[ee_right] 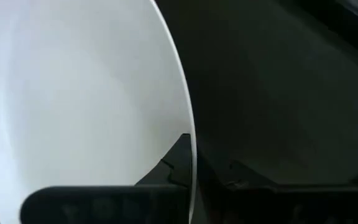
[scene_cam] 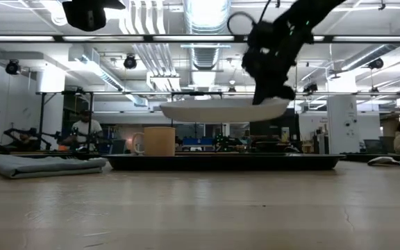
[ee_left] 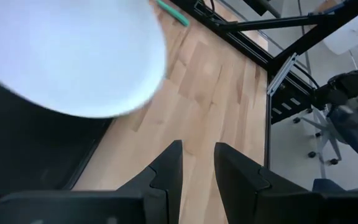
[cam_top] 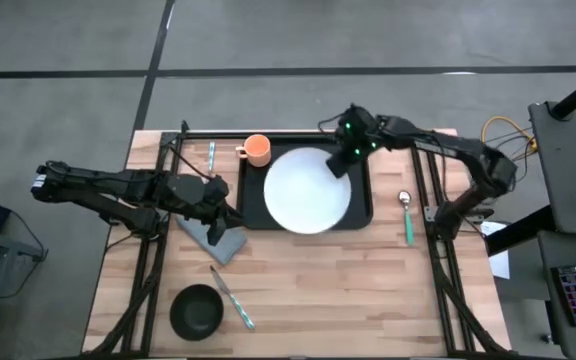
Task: Set up tray
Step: Put the white plate below the orange mug on the black tray, then put the black bowl on top of the white plate on the black tray
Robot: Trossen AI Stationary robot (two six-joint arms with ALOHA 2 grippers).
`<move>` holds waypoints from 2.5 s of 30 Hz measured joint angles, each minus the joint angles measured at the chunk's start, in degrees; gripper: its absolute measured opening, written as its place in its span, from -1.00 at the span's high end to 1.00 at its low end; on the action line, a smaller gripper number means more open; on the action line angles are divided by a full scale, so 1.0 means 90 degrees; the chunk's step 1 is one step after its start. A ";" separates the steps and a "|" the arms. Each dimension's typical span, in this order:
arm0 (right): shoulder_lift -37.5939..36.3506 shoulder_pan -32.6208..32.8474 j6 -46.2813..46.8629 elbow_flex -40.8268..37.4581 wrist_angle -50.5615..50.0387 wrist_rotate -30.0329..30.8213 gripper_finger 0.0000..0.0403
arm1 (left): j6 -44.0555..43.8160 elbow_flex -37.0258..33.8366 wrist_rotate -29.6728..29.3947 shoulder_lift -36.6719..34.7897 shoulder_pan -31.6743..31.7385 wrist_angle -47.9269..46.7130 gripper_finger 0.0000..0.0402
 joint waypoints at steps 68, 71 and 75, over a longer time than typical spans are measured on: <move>-0.1071 0.0443 -0.1289 0.0559 0.0253 0.0389 0.08 | -0.0781 -0.1436 0.0578 0.0783 -0.3361 -0.1340 0.13; -0.1261 0.0468 -0.1292 0.0559 0.0116 0.0420 0.08 | -0.1019 -0.1735 0.0608 0.1040 -0.3366 -0.0755 0.13; -0.1435 0.0474 -0.1315 0.0559 -0.0086 0.0481 0.08 | -0.1132 -0.1937 0.0629 0.1315 -0.3373 -0.0264 0.13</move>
